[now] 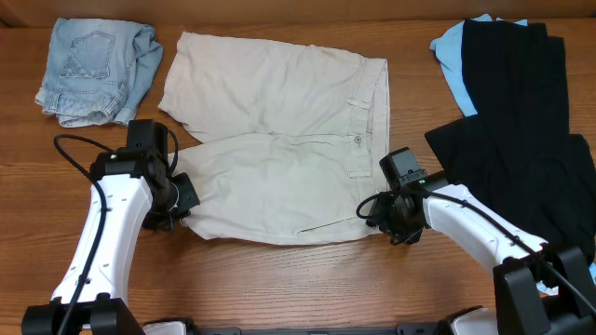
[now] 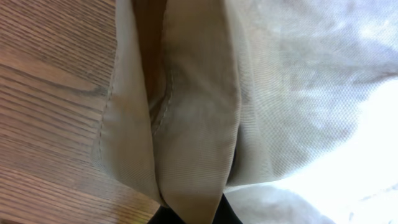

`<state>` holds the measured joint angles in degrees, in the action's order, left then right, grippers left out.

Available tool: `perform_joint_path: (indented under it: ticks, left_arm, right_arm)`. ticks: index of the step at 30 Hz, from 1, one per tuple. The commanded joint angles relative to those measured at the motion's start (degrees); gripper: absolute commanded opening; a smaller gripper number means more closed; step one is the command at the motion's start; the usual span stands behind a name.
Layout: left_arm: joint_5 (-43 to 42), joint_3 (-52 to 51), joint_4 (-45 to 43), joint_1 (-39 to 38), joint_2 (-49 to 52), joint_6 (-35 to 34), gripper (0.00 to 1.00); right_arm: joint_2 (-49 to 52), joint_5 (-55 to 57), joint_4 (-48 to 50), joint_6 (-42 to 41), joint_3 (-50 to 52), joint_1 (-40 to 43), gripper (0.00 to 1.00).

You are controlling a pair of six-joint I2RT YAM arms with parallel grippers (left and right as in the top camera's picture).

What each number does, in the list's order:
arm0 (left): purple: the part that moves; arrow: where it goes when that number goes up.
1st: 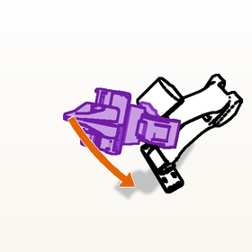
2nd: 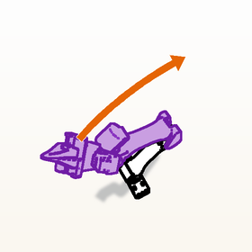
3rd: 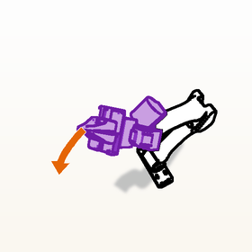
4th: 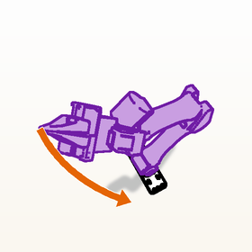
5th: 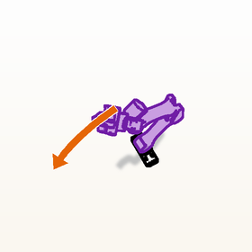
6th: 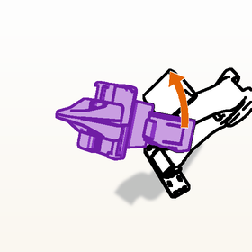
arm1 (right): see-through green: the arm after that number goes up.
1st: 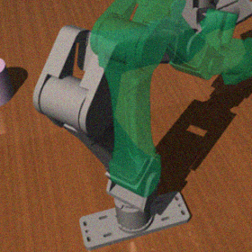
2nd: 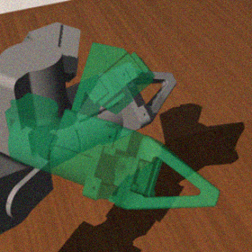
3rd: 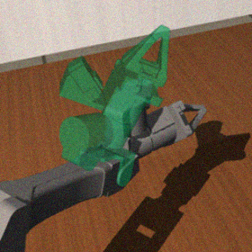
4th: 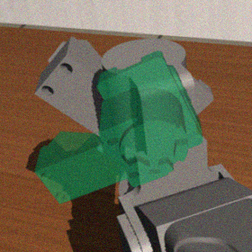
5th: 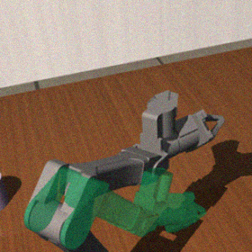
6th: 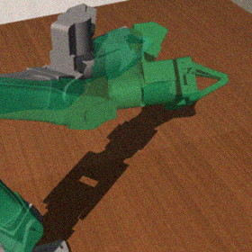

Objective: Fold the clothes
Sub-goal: 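Lift the lower edge with both grippers and fold it up onto the top half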

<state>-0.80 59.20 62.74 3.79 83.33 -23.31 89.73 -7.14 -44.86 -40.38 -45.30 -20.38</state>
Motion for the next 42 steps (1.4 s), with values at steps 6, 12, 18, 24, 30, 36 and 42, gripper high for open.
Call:
perform_joint_path:
  ticks: [6,12,18,24,30,36,42]
  left_arm:
    - [1.38,1.03,1.66,0.33,-0.17,2.08,0.04]
    - [0.33,5.97,6.8,0.33,-0.2,2.82,0.04]
    - [0.33,17.59,18.45,0.31,-0.2,6.14,0.04]
    - [0.22,24.63,28.74,0.31,-0.2,7.04,0.04]
    - [-2.12,24.65,32.3,-0.15,-0.24,7.08,0.04]
    - [-2.03,24.52,22.95,-1.73,-0.17,7.02,0.04]
    - [-0.87,23.98,4.44,-2.86,-0.17,7.06,0.04]
  right_arm:
    - [0.07,0.68,0.63,1.66,0.09,-0.04,0.04]
    - [-3.87,0.63,-7.5,3.82,-6.64,3.93,0.04]
    - [-12.11,0.68,-21.88,10.93,-16.63,8.48,0.04]
    - [-21.07,0.66,-32.81,11.28,-19.82,9.22,0.04]
    - [-26.34,0.7,-38.27,11.26,-19.82,9.22,0.04]
    - [-25.07,5.44,-30.32,10.14,-19.8,9.27,0.04]
    - [-19.58,9.51,-17.2,10.12,-19.04,9.27,0.04]
